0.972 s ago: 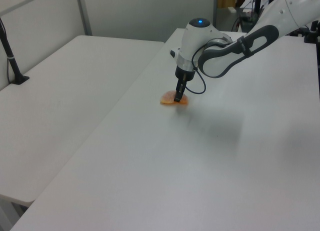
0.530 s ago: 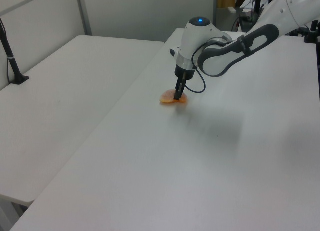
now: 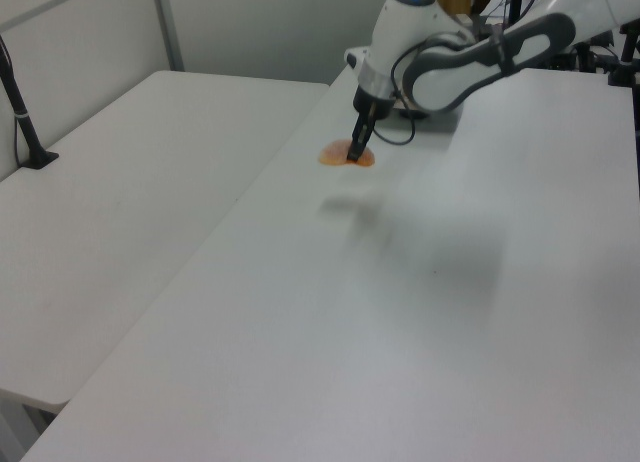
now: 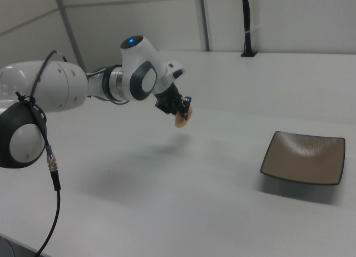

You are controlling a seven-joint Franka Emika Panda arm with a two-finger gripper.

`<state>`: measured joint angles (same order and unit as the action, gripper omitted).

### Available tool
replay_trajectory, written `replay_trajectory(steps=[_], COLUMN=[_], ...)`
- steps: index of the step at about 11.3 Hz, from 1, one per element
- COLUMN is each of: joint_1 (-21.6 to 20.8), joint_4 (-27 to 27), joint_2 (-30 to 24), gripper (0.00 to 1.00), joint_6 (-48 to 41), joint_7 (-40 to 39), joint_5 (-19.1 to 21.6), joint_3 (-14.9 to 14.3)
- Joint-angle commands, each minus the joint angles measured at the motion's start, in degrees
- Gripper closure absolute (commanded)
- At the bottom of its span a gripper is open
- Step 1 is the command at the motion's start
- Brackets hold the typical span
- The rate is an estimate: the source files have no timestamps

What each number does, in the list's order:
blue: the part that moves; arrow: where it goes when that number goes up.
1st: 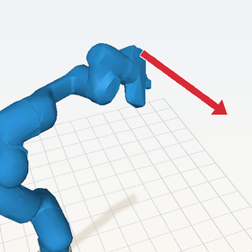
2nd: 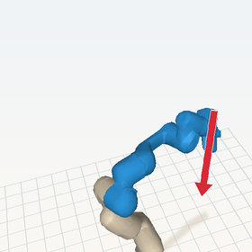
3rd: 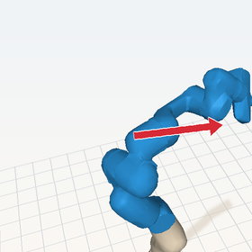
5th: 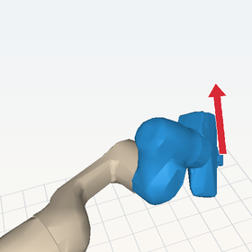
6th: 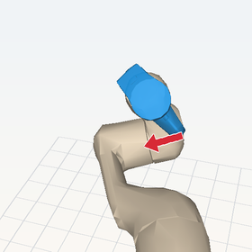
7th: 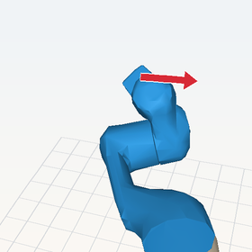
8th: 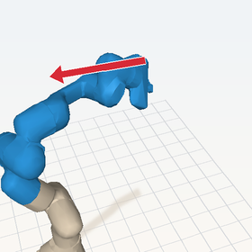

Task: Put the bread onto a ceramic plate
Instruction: 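Lift the bread roll and carry it toward the brown square plate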

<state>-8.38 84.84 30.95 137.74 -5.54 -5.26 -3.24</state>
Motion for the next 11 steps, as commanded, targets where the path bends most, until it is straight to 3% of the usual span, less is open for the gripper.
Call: replay_trajectory(steps=[1, 4, 9, 11], joint_1=[3.27, 7.84, 18.64, 21.55], joint_4=[1.73, 0.85, -0.12, 0.14], joint_2=[-5.63, -7.13, -6.61, -5.21], gripper=[1.00, 1.00, 1.00, 0.99], joint_6=[-3.69, -4.58, -3.71, 2.06], joint_7=[-0.88, -5.16, -21.50, -25.91], joint_5=[1.66, 1.75, 2.27, 4.38], joint_3=[0.08, 0.08, 0.08, -0.36])
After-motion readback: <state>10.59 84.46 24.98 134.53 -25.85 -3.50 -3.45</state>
